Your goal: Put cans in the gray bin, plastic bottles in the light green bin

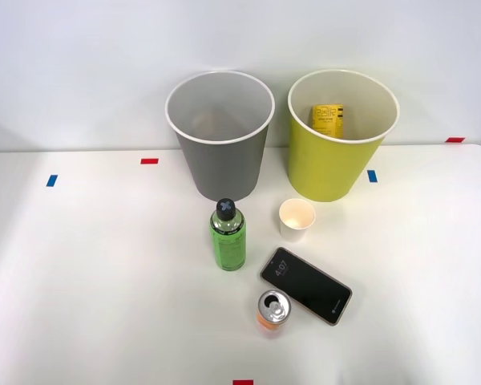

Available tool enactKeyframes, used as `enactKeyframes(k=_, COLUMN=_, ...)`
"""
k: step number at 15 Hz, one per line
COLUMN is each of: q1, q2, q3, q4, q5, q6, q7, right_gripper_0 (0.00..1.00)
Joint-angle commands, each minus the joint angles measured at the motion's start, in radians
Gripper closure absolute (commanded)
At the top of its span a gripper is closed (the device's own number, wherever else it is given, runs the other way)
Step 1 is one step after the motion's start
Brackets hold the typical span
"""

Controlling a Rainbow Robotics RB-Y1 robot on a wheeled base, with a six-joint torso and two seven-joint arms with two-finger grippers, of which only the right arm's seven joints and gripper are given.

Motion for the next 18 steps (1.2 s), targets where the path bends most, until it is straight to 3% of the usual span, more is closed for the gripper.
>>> enactKeyframes(k=1, q1=0.000, q2=0.000, q3=0.000, q4=0.000, q5=0.000, q6=0.000, q7=0.000, right_gripper_0=0.00)
enactKeyframes(k=18, q1=0.000, q2=0.000, q3=0.000, q4=0.000, q5=0.000, q6=0.000, q7=0.000, right_gripper_0=0.00)
